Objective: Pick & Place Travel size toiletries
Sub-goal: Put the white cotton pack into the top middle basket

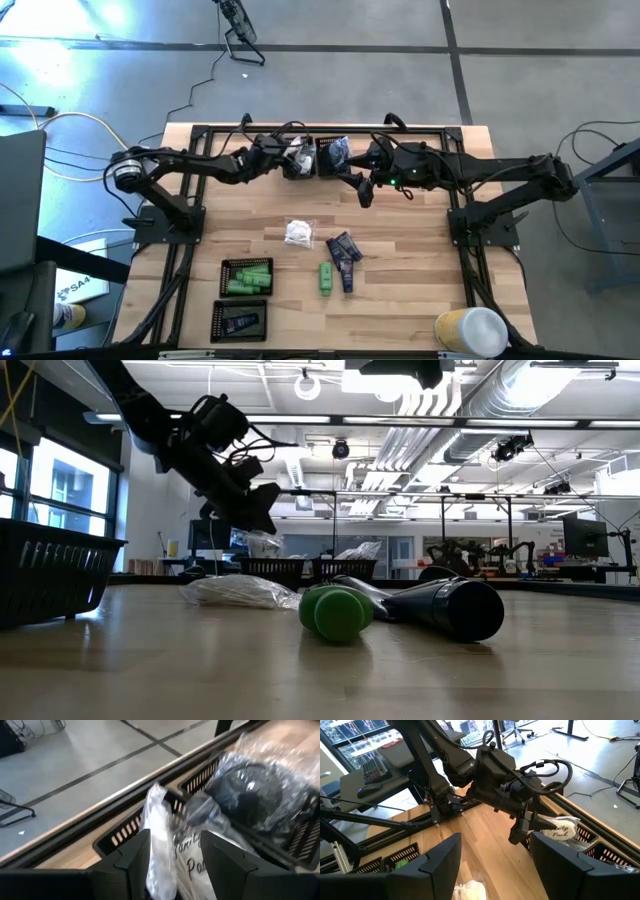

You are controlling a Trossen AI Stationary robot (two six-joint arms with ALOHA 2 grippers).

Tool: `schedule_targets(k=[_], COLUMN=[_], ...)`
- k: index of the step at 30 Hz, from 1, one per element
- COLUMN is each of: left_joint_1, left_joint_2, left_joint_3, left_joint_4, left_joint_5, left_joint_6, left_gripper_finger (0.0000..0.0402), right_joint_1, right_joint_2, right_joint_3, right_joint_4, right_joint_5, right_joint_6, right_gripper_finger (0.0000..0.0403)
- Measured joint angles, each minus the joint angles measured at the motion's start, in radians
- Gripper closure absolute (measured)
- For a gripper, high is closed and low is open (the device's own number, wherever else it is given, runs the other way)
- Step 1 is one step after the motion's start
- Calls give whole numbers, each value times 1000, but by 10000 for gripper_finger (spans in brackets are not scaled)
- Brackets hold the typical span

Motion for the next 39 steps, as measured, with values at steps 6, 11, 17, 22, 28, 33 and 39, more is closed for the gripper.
schedule_targets(k=[6,11,17,22,28,33,39], left_joint_1=[0,0,0,0,0,0,-19], left_joint_2=[-58,-134,-226,-291,-350,-366,-366], left_joint_3=[0,0,0,1,0,0,0], left_joint_4=[-1,-4,-3,-1,-1,-2,-10], left_joint_5=[4,7,64,165,242,361,468], left_joint_6=[0,0,-1,-5,-59,-96,-224], left_gripper_finger=[231,231,231,231,231,231,231], right_joint_1=[0,0,0,0,0,0,0], right_joint_2=[0,0,0,0,0,0,0], right_joint_3=[0,0,0,0,0,0,0], right_joint_4=[0,0,0,0,0,0,0], right_joint_5=[0,0,0,0,0,-3,-34], right_joint_6=[-1,-5,-9,-9,-9,-9,-4], right_gripper_finger=[176,176,176,176,176,176,176])
